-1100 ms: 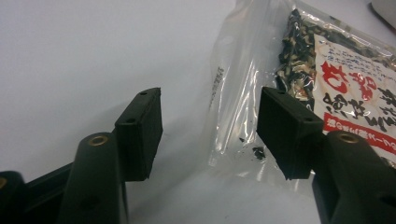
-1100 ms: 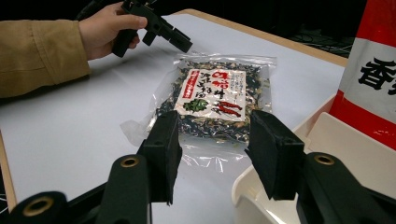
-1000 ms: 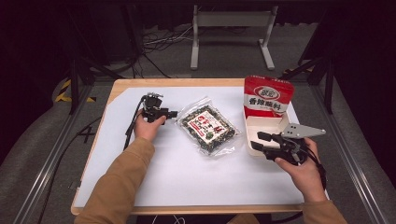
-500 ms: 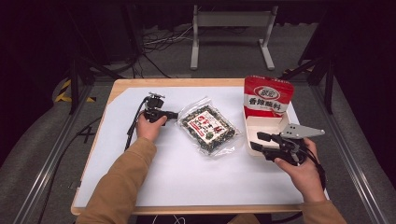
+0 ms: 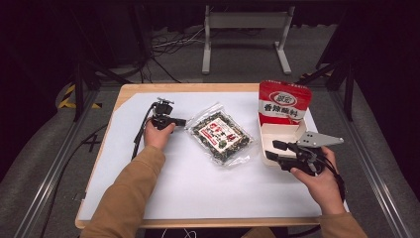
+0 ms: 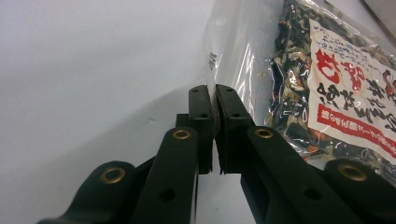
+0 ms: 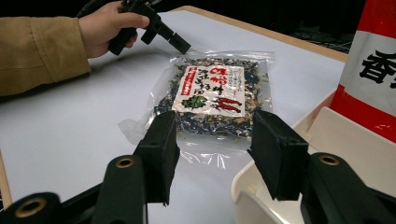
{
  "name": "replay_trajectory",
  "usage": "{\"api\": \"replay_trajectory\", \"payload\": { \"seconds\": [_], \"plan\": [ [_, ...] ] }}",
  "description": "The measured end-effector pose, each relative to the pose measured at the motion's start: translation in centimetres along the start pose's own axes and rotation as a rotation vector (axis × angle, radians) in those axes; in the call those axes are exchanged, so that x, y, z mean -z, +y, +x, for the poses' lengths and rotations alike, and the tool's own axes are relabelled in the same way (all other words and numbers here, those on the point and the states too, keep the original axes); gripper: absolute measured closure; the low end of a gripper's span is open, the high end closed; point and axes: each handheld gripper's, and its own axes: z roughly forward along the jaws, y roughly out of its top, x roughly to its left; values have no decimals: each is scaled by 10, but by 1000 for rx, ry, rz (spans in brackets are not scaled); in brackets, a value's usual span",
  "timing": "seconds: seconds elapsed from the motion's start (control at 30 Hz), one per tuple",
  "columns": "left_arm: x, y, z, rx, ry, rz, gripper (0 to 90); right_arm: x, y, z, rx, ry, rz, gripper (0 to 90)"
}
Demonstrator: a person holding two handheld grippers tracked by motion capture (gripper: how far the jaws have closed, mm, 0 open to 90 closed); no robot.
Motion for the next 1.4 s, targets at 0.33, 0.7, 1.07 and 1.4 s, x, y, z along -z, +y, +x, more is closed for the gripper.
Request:
{"api": "replay_trajectory", "payload": {
  "seconds": [0.33,0.7,1.07,1.4],
  "plan": [
    [7,2,-2,-21,-1,-20,900,0,-2,-2,-37,10,-18,525],
    [34,8,-12,-45,-25,-93,900,-2,-1,-1,-50,32,-18,492],
    [72,13,-31,-109,-103,-171,900,-1,0,-2,-48,15,-18,497],
    [110,13,-64,-199,-158,-260,900,0,2,-1,-47,15,-25,501]
  ]
}}
